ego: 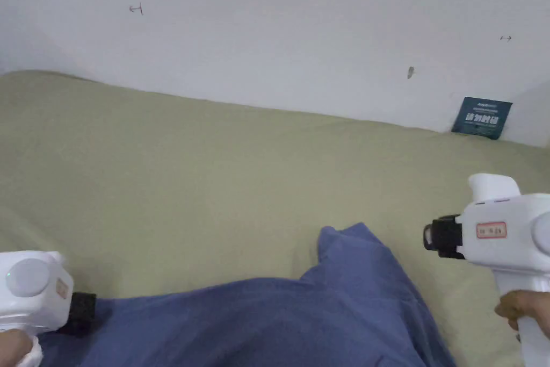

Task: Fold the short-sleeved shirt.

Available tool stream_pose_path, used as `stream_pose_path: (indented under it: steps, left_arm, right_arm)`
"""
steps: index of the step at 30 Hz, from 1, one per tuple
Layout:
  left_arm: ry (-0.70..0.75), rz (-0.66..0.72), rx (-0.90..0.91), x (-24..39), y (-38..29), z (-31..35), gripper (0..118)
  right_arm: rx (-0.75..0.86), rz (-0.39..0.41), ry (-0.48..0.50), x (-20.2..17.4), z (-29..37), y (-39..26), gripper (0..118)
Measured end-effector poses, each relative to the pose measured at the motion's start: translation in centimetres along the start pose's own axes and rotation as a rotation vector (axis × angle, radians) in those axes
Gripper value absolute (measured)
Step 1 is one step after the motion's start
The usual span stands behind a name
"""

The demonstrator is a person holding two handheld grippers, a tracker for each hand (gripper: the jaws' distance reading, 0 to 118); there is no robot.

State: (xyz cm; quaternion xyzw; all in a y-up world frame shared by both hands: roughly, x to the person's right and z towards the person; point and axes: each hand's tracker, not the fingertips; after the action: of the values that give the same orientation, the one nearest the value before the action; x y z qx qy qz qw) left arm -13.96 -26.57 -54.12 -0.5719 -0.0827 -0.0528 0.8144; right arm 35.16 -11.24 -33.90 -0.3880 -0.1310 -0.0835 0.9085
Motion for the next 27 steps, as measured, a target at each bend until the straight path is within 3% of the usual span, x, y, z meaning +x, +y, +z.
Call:
stream_pose_path:
  steps: [1,2,3,5,6,9,11,12,13,15,16,17,19,21,27]
  left_arm:
    - [0.030,-0.004,0.037,0.4,-0.4,0.7,38]
    - [0.010,-0.032,0.062,0.8,-0.6,1.4,25]
    - [-0.032,-0.072,0.063,1.5,-1.3,2.6,4]
    - [-0.038,-0.073,0.071,2.4,-1.5,3.4,4]
    - [-0.014,-0.091,0.064,2.8,-1.4,3.4,4]
    - [-0.026,-0.080,0.058,2.9,-1.2,3.9,4]
    - [-0.036,-0.058,0.046,2.7,-1.0,3.8,4]
    - [-0.037,-0.058,0.048,2.7,-1.1,4.0,4]
    - [-0.037,-0.057,0.049,2.8,-1.1,4.2,4]
    - [-0.044,-0.062,0.044,2.4,-0.9,4.3,4]
    - [-0.048,-0.065,0.046,2.3,-0.9,4.4,4]
    - [-0.051,-0.064,0.045,2.2,-0.7,4.5,4]
    - [-0.058,-0.060,0.045,2.0,-0.4,4.5,4]
    - [-0.063,-0.059,0.049,2.1,-0.1,5.0,4]
    - [-0.107,-0.102,0.146,2.9,1.4,8.9,4]
  right_arm:
    - [-0.047,0.029,0.022,0.8,-1.6,1.1,102]
    - [-0.141,0.107,-0.001,1.4,-4.2,2.5,102]
    - [-0.250,0.171,0.011,1.7,-6.7,3.3,102]
    - [-0.358,0.250,0.007,1.7,-11.1,4.2,102]
    - [-0.411,0.248,0.001,1.9,-13.3,4.3,102]
    - [-0.502,0.098,-0.004,2.4,-18.3,3.6,102]
    - [-0.478,0.065,0.017,2.4,-20.2,3.4,102]
    - [-0.459,0.071,0.033,2.6,-21.2,3.1,98]
    - [-0.459,0.079,0.035,2.3,-21.8,2.9,81]
    - [-0.514,0.085,0.007,1.7,-22.0,2.6,22]
    - [-0.550,0.069,-0.019,1.5,-22.2,2.5,2]
    - [-0.505,0.059,-0.056,1.2,-21.4,2.6,1]
    - [-0.452,-0.003,-0.003,0.7,-20.1,2.8,1]
    - [-0.421,0.035,-0.042,-0.3,-18.2,3.0,1]
    - [-0.239,0.068,0.025,-2.2,-9.3,5.0,1]
